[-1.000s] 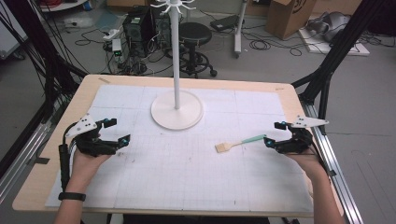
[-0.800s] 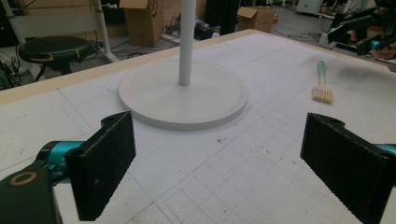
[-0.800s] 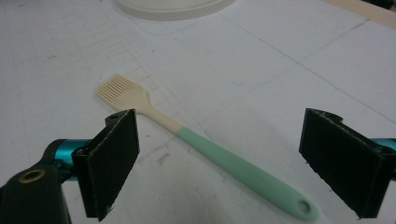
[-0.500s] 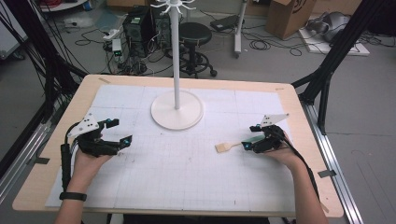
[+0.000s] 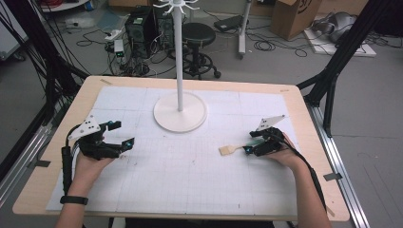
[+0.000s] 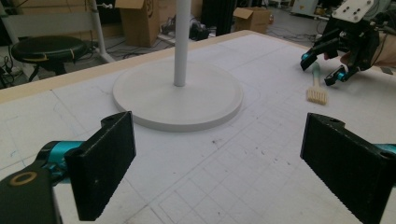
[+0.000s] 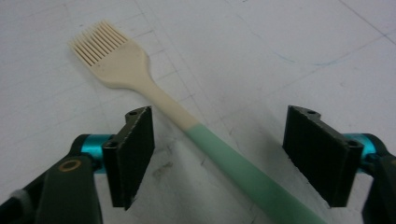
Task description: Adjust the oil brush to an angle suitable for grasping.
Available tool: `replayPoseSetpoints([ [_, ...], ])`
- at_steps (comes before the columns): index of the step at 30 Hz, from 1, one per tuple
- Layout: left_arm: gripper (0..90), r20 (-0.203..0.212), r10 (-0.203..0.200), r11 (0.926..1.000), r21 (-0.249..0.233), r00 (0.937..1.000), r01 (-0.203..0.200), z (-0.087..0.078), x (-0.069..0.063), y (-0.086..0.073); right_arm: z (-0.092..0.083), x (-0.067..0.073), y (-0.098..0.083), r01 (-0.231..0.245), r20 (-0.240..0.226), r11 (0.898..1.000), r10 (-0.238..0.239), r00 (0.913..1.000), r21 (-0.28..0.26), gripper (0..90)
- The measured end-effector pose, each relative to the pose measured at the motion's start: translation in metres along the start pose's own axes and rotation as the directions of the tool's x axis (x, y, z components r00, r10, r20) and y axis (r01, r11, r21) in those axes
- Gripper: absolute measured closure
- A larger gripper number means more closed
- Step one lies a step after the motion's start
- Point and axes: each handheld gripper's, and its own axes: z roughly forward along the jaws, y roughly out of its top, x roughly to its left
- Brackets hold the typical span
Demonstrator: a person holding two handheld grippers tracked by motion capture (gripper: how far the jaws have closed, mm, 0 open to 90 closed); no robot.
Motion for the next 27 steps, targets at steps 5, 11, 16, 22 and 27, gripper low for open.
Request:
replayPoseSetpoints([
  [5, 10.9, 0.006, -0.014, 0.9999, -0.006, 0.9999, 0.014, 0.001, 0.001, 0.000, -0.001, 0.000, 0.000, 0.021, -0.008, 1.000, -0.021, 0.9997, -0.001, 34.4],
  [11, 10.9, 0.010, -0.012, 0.9999, -0.001, 0.9999, 0.012, 0.002, 0.000, 0.000, -0.003, 0.004, 0.002, 0.059, -0.034, 0.998, -0.059, 0.9977, 0.005, 51.1],
  [16, 11.0, 0.008, -0.012, 0.9999, -0.002, 0.9999, 0.012, 0.001, 0.000, 0.000, -0.004, 0.006, 0.003, 0.081, -0.057, 0.997, -0.080, 0.9952, 0.013, 62.1],
  [22, 11.0, 0.012, -0.011, 0.9999, 0.001, 0.9999, 0.011, 0.002, -0.001, 0.000, -0.005, 0.009, 0.004, 0.125, -0.061, 0.992, -0.123, 0.9905, 0.019, 72.3],
  [27, 11.1, 0.012, -0.016, 0.9999, -0.002, 0.9998, 0.016, 0.001, -0.001, 0.000, -0.006, 0.012, 0.005, 0.148, -0.055, 0.989, -0.147, 0.9877, 0.023, 75.9],
])
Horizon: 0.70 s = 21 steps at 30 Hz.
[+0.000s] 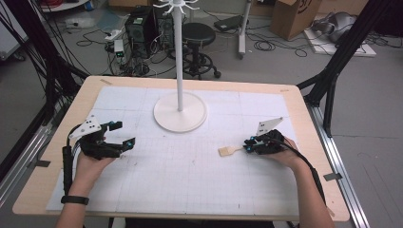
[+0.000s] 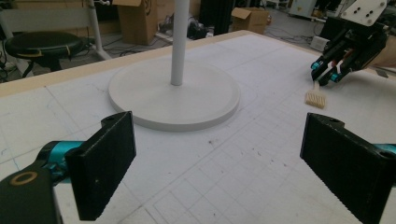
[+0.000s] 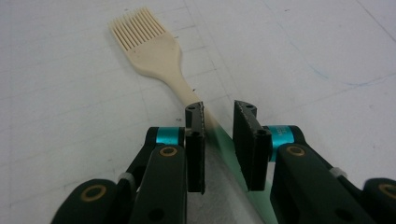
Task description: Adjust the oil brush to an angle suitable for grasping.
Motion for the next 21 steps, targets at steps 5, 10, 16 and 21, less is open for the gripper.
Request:
replayPoseSetpoints([
  [5, 11.1, 0.000, -0.002, 1.0000, -0.004, 1.0000, 0.002, 0.000, 0.000, 0.000, -0.001, 0.000, 0.000, 0.002, -0.002, 1.000, -0.002, 1.0000, 0.001, 78.0],
  [10, 11.2, 0.001, 0.000, 1.0000, 0.002, 1.0000, 0.000, 0.001, 0.000, 0.000, 0.000, 0.004, 0.000, 0.047, 0.008, 0.999, -0.047, 0.9989, 0.000, 75.3],
  [16, 11.3, 0.010, -0.006, 0.9999, -0.010, 0.9999, 0.006, 0.002, 0.000, 0.000, 0.000, 0.006, -0.001, 0.096, 0.025, 0.995, -0.096, 0.9950, -0.001, 78.2],
  [21, 11.3, 0.006, -0.006, 0.9998, -0.018, 1.0000, 0.006, 0.000, 0.001, 0.001, -0.001, 0.010, 0.008, 0.156, 0.040, 0.986, -0.159, 0.9865, 0.064, 80.7],
])
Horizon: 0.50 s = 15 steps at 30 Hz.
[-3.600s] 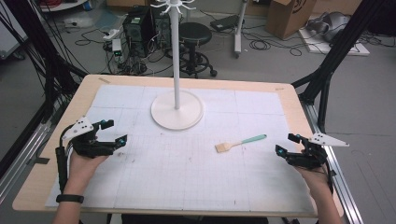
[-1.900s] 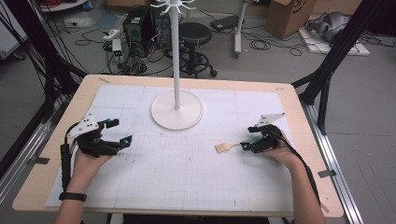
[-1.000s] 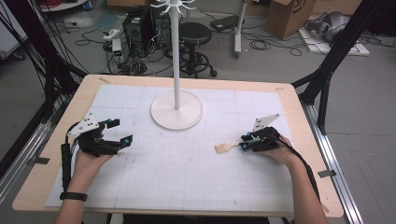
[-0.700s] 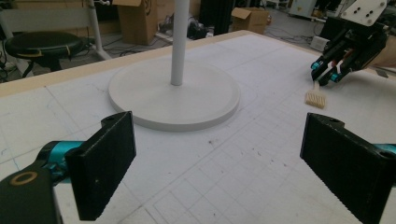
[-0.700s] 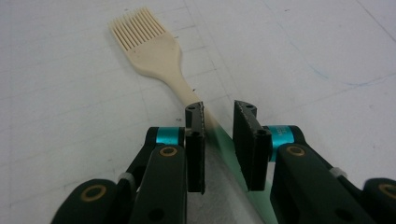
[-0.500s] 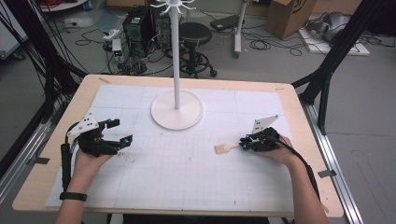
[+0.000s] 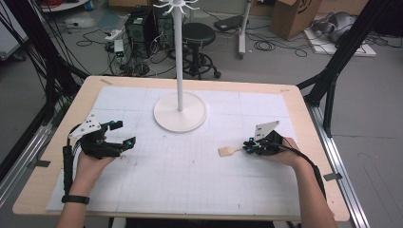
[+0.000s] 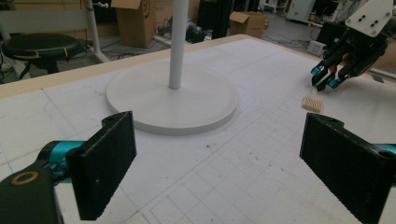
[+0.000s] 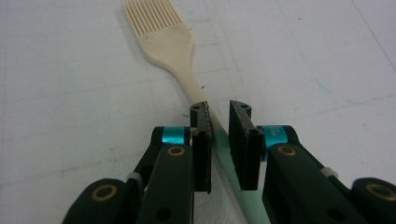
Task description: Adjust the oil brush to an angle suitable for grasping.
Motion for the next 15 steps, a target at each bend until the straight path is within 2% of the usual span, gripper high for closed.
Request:
replayPoseSetpoints([
  [4, 11.3, -0.002, -0.004, 1.0000, -0.001, 1.0000, 0.004, -0.0017, 0.0015, 0.0000, -0.0005, 0.0017, 0.0025, -0.009, -0.014, 1.000, 0.009, 0.9999, 0.005, 82.9],
  [9, 11.4, -0.003, -0.001, 1.0000, -0.005, 1.0000, 0.001, -0.0024, 0.0003, 0.0006, -0.0009, -0.0002, 0.0035, -0.078, -0.036, 0.997, 0.078, 0.9963, -0.002, 83.7],
  [12, 11.5, -0.004, -0.003, 1.0000, -0.003, 1.0000, 0.003, -0.0029, 0.0003, 0.0007, -0.0002, -0.0022, 0.0028, -0.123, -0.058, 0.992, 0.122, 0.9908, -0.008, 83.2],
  [15, 11.5, -0.002, 0.000, 1.0000, 0.000, 1.0000, 0.000, -0.0022, 0.0003, 0.0005, 0.0024, -0.0011, 0.0029, -0.110, -0.056, 0.994, 0.110, 0.9924, 0.000, 81.9],
])
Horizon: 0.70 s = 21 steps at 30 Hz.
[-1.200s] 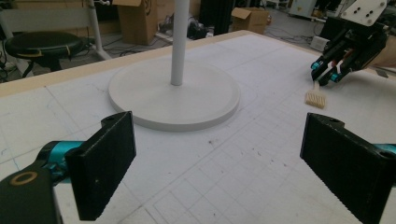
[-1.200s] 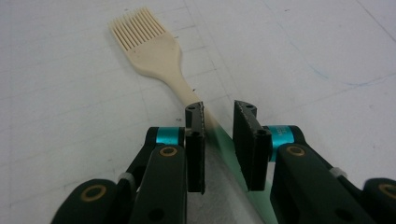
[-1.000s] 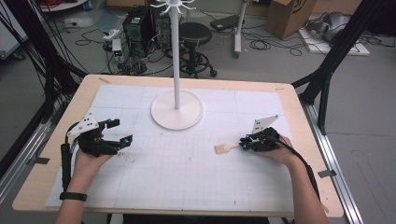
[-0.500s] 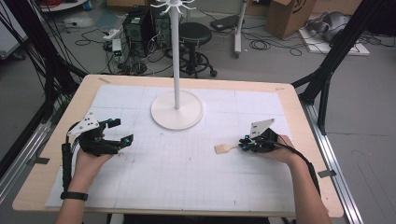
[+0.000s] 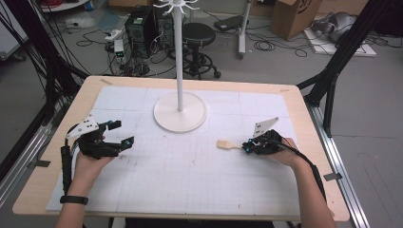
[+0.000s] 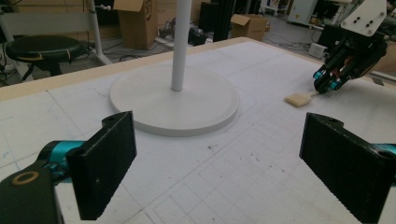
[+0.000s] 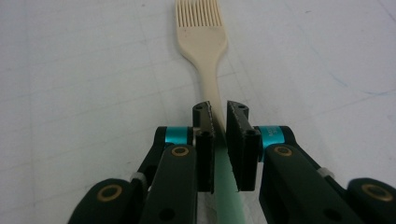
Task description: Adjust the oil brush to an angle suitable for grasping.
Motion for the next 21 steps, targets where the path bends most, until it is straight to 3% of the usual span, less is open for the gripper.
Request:
replayPoseSetpoints([
  [5, 11.5, 0.005, 0.001, 1.0000, 0.000, 1.0000, -0.001, 0.001, -0.001, 0.000, 0.001, 0.001, 0.001, 0.011, 0.004, 1.000, -0.011, 0.9999, 0.012, 82.3],
  [11, 11.6, 0.006, -0.005, 0.9999, -0.010, 1.0000, 0.005, 0.000, 0.000, 0.000, 0.000, 0.002, 0.001, -0.025, 0.010, 1.000, 0.025, 0.9996, 0.012, 83.3],
  [14, 11.7, 0.001, -0.008, 0.9999, -0.012, 1.0000, 0.008, -0.001, 0.001, 0.000, 0.001, 0.001, 0.003, -0.057, 0.006, 0.998, 0.057, 0.9984, -0.014, 83.5],
  [21, 11.9, 0.006, -0.008, 0.9996, -0.026, 1.0000, 0.008, -0.004, 0.001, 0.002, 0.000, 0.008, 0.017, -0.052, -0.016, 0.996, 0.050, 0.9986, -0.072, 83.5],
])
